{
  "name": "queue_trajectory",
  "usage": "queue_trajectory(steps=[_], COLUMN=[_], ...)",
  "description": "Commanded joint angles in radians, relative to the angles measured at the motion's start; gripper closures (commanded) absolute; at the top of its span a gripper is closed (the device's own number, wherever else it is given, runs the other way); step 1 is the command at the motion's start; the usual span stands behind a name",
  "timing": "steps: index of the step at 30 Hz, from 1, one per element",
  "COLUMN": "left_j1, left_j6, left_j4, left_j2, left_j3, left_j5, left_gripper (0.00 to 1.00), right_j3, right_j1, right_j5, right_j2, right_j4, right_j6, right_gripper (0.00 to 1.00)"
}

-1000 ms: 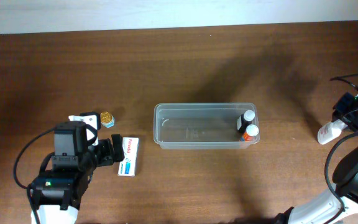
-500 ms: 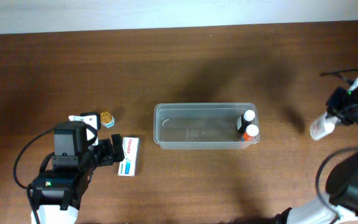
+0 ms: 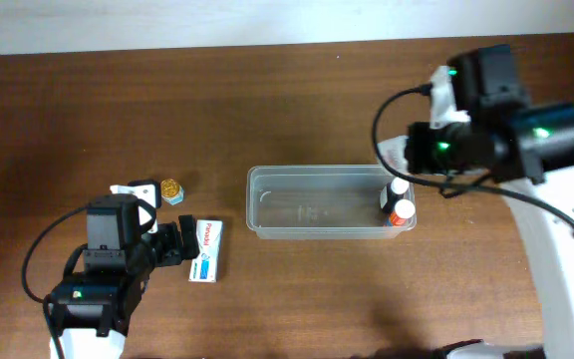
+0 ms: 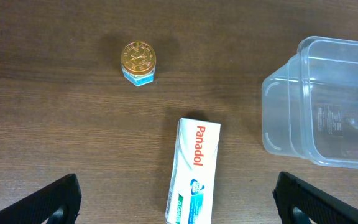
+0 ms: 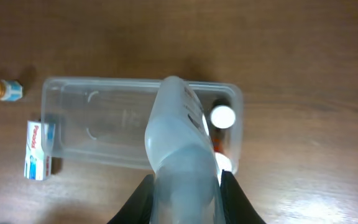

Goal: Pack container
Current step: 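Lower the spray bottle into the container and open the right gripper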

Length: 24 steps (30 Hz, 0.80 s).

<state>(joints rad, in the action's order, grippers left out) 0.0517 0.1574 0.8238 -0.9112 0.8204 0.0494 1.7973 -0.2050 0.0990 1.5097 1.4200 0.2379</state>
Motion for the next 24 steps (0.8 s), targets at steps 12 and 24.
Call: queue_trajectory(steps=[12, 24], left_j1=[-0.004, -0.004], left_j6=[-0.016, -0.016], left_j4=[0.001, 0.003], left_j2=[0.000, 0.000], left_j3=[0.020, 0.020], left_j5=[0.008, 0.008], left_gripper=[0.00, 0.00], right_j3=[-0.402, -0.414], right_j1=[-0.042, -0.043], right_j5=[-0.086, -0.131], right_j2=[0.135, 0.150], right_j4=[-0.323, -0.344], right_j6=[0.059, 0.059], right_gripper=[0.81, 0.54])
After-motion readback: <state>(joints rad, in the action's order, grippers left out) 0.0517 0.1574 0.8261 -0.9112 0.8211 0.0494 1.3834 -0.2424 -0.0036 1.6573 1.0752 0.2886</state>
